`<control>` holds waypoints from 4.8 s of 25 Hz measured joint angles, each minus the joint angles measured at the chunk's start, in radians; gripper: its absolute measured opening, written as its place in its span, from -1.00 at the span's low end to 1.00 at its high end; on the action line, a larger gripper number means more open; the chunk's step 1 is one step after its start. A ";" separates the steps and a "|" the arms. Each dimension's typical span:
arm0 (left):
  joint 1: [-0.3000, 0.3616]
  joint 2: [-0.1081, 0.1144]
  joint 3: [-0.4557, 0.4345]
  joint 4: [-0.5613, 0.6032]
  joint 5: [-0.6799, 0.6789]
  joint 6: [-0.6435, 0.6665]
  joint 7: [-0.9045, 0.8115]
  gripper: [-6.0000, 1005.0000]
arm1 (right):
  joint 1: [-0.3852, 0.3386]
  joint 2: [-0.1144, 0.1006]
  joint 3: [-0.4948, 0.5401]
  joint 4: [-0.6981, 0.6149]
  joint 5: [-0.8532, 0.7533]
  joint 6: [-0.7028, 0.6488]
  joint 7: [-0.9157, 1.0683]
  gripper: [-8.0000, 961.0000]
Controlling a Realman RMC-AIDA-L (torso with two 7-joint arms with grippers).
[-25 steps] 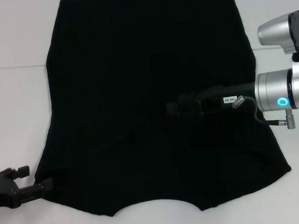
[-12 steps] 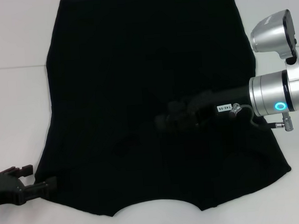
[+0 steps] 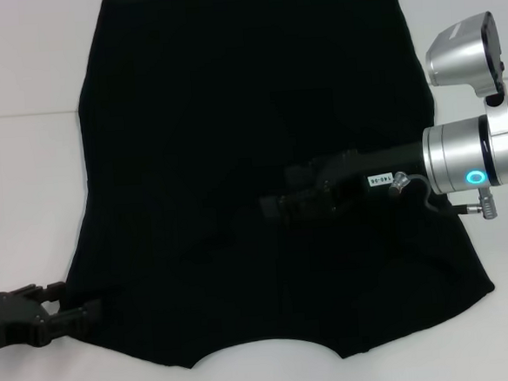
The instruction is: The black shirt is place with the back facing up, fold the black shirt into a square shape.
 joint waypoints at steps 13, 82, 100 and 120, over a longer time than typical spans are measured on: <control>-0.012 0.005 -0.004 0.009 0.023 0.000 -0.025 -0.08 | 0.000 0.000 -0.002 -0.023 0.007 0.021 0.012 0.90; -0.059 -0.004 -0.002 0.005 0.012 0.018 -0.066 -0.94 | -0.204 -0.159 0.068 -0.132 -0.391 -0.178 0.512 0.90; -0.072 -0.001 -0.006 0.001 0.012 0.016 -0.058 -0.94 | -0.170 -0.127 0.067 -0.130 -0.396 -0.193 0.506 0.90; -0.074 -0.004 -0.011 0.001 0.010 0.012 -0.044 -0.95 | -0.159 -0.128 0.069 -0.129 -0.419 -0.181 0.525 0.21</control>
